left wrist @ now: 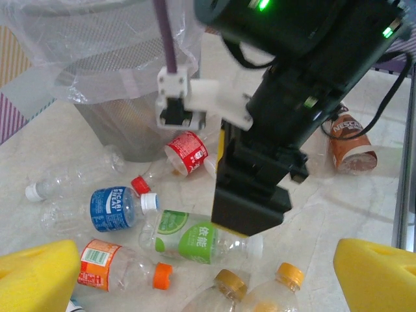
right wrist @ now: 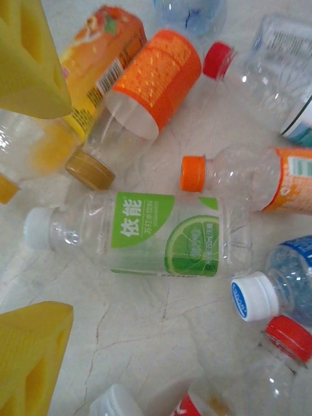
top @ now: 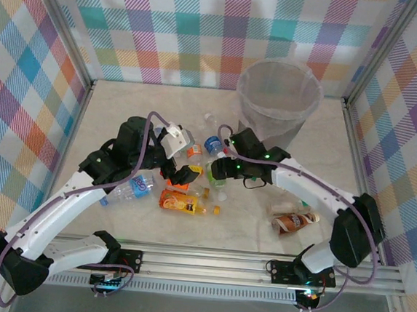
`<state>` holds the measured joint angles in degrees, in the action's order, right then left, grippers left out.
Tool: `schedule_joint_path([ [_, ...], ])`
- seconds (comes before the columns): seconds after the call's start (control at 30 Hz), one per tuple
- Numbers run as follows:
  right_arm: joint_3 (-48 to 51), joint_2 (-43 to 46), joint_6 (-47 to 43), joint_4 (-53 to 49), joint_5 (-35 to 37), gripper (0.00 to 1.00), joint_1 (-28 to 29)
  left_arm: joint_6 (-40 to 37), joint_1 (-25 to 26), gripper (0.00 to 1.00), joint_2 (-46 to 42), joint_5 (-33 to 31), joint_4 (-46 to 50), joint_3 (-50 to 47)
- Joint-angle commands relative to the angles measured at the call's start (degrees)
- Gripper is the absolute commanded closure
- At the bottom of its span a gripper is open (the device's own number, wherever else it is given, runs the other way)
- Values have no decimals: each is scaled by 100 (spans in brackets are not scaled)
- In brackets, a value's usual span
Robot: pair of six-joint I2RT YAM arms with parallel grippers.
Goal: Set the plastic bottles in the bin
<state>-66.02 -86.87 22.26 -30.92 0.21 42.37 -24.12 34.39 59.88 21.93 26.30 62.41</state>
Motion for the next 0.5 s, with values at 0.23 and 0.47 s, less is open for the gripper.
schedule_joint_path([
  [0.23,70,-1012,234,749,119,22,140,-139,19,0,237,-7,272,319],
  [0.47,-50,-1475,255,823,153,20,140,-111,23,0,356,124,349,412],
])
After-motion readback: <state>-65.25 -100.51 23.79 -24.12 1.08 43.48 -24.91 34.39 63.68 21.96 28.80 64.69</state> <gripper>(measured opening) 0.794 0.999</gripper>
